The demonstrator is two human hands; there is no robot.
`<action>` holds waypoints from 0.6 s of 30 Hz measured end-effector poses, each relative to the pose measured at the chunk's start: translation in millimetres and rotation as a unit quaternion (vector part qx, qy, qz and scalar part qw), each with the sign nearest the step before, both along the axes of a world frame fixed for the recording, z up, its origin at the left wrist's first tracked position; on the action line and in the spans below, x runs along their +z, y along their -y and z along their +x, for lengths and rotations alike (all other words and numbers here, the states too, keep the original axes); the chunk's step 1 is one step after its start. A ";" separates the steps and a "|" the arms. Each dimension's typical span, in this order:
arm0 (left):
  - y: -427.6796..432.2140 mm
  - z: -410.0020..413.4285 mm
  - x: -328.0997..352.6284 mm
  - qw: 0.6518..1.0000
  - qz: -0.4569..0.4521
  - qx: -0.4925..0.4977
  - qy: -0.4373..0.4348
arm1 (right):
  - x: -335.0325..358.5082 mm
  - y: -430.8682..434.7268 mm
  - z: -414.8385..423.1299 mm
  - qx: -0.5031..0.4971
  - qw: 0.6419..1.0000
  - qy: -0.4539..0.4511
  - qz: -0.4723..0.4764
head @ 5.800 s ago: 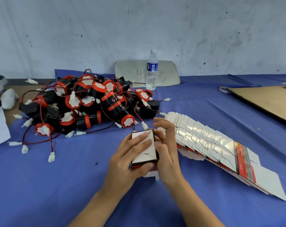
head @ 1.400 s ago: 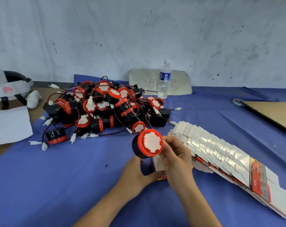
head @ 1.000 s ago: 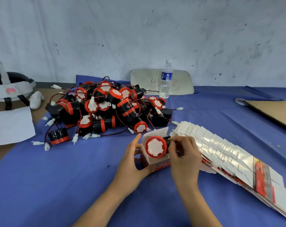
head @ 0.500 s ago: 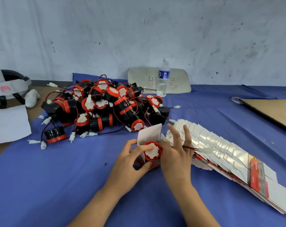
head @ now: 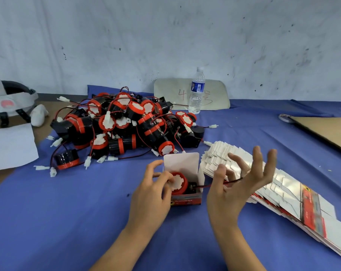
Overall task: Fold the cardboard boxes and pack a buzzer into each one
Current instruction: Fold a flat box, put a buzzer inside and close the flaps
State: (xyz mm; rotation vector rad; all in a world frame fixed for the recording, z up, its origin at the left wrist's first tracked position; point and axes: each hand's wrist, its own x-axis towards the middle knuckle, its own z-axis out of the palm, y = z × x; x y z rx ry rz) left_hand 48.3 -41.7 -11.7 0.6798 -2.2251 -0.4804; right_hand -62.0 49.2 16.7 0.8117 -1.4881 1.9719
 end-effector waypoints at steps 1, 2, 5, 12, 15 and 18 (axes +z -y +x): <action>-2.2 -1.0 -0.4 1.000 -0.009 0.006 0.008 | -0.9 0.1 0.8 0.001 1.000 0.000 0.011; -4.7 -2.4 -1.3 1.000 -0.018 0.013 0.018 | -2.2 0.4 0.8 0.009 1.000 0.003 0.029; -13.5 -3.9 -2.9 1.000 -0.015 -0.004 0.015 | -6.4 -0.6 -2.2 0.073 0.993 0.041 0.080; -15.9 -9.8 -12.5 0.994 0.055 -0.061 0.075 | 1.5 1.6 0.3 0.051 0.998 0.011 0.024; -16.2 -12.6 -13.3 0.992 0.079 -0.067 0.070 | 1.5 -0.6 -1.7 0.035 0.999 0.021 -0.011; -14.4 -15.7 -14.8 0.990 0.104 -0.073 0.055 | -2.1 -2.3 1.3 0.096 0.995 -0.007 -0.014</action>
